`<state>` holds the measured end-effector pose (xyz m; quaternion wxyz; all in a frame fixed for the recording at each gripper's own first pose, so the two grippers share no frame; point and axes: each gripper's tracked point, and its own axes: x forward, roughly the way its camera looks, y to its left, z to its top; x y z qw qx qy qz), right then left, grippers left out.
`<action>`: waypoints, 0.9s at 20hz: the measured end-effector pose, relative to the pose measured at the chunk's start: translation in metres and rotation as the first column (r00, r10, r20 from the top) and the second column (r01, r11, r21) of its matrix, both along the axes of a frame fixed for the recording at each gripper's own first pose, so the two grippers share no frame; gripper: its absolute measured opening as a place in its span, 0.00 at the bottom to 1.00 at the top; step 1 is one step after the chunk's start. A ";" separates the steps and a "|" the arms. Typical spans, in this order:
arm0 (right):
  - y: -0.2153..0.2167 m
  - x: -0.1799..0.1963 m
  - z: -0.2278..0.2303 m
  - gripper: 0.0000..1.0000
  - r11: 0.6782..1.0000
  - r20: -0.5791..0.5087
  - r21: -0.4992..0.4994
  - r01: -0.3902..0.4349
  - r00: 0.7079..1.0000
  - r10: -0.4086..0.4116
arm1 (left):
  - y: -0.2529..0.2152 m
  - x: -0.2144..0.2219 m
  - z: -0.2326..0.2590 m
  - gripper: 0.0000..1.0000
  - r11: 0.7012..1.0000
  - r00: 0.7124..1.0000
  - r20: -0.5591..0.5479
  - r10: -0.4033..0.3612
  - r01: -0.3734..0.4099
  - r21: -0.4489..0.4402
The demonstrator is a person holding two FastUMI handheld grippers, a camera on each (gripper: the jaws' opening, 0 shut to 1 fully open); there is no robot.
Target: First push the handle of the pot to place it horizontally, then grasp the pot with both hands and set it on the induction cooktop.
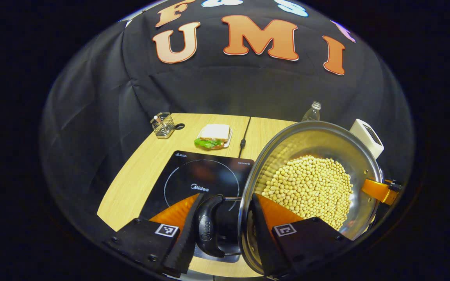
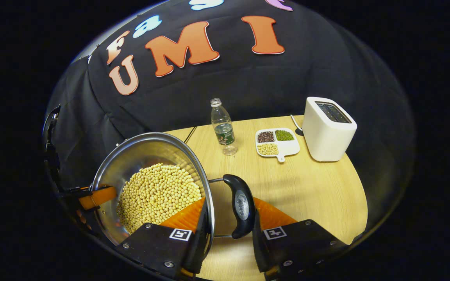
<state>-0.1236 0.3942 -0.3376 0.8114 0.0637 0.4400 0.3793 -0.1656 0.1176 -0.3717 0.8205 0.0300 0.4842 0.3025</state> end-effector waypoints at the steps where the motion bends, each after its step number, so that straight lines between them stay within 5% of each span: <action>1: 0.008 -0.001 0.004 0.52 1.000 0.007 0.000 0.000 1.000 0.000 | -0.001 -0.002 -0.002 0.74 1.000 1.000 0.003 0.003 -0.003 -0.004; 18: 0.129 -0.044 0.055 0.52 1.000 0.048 -0.012 -0.024 0.999 0.025 | 0.004 -0.003 0.004 0.74 0.999 0.998 0.062 0.022 -0.020 -0.035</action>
